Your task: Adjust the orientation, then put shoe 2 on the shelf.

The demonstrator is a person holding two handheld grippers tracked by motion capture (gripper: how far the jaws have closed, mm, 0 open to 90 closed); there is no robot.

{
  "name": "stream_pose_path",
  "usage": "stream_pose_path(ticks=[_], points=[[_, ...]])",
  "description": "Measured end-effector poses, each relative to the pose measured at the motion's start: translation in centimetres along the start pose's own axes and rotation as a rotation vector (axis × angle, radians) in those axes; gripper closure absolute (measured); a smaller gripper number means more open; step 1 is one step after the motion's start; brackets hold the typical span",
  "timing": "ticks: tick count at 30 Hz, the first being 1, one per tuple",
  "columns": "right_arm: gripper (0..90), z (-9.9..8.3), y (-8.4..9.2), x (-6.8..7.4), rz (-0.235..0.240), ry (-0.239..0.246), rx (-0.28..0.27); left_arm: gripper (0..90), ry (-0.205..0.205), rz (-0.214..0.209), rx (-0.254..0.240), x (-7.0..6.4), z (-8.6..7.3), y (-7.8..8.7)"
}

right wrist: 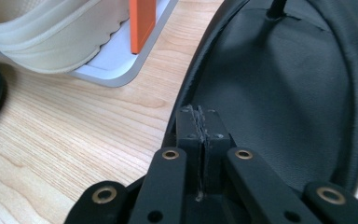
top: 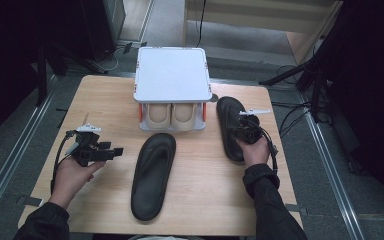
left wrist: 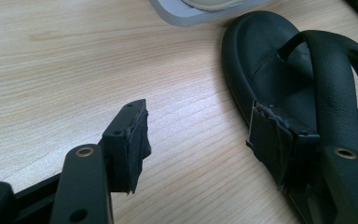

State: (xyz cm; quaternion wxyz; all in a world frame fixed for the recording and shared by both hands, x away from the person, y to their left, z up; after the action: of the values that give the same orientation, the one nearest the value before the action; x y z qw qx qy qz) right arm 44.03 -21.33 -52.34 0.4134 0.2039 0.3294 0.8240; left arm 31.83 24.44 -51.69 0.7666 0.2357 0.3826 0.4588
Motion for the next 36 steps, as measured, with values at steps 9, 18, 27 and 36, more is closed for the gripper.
stream_pose_path(ticks=[9,18,27,36], points=[[79.9,0.3,1.4,-1.1,-0.028,-0.006,-0.033,37.9,-0.002,0.002,0.001,0.0,0.0,0.1],[64.2,0.0,2.9,-3.8,-0.081,-0.04,-0.068,37.9,0.0,0.006,0.004,0.2,-0.1,0.1],[60.2,-0.5,3.3,-5.9,-0.104,-0.067,-0.078,37.9,0.002,0.012,0.014,0.2,-0.4,0.2],[58.7,-0.2,1.5,-6.5,-0.108,-0.071,-0.051,37.9,0.014,0.013,-0.006,0.4,-1.0,0.7]])
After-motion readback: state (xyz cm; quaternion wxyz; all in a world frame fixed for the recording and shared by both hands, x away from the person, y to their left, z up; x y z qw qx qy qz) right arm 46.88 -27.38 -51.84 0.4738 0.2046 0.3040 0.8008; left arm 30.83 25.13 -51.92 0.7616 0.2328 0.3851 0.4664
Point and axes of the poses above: each handheld gripper's, and its own axes: y roughly backward along the jaws, z roughly out of its top, x roughly to its left, the point moved 3 cm from there along -y, roughly forward along the jaws, and after that the axes turned 9 degrees about y, right-handed, at the moved point
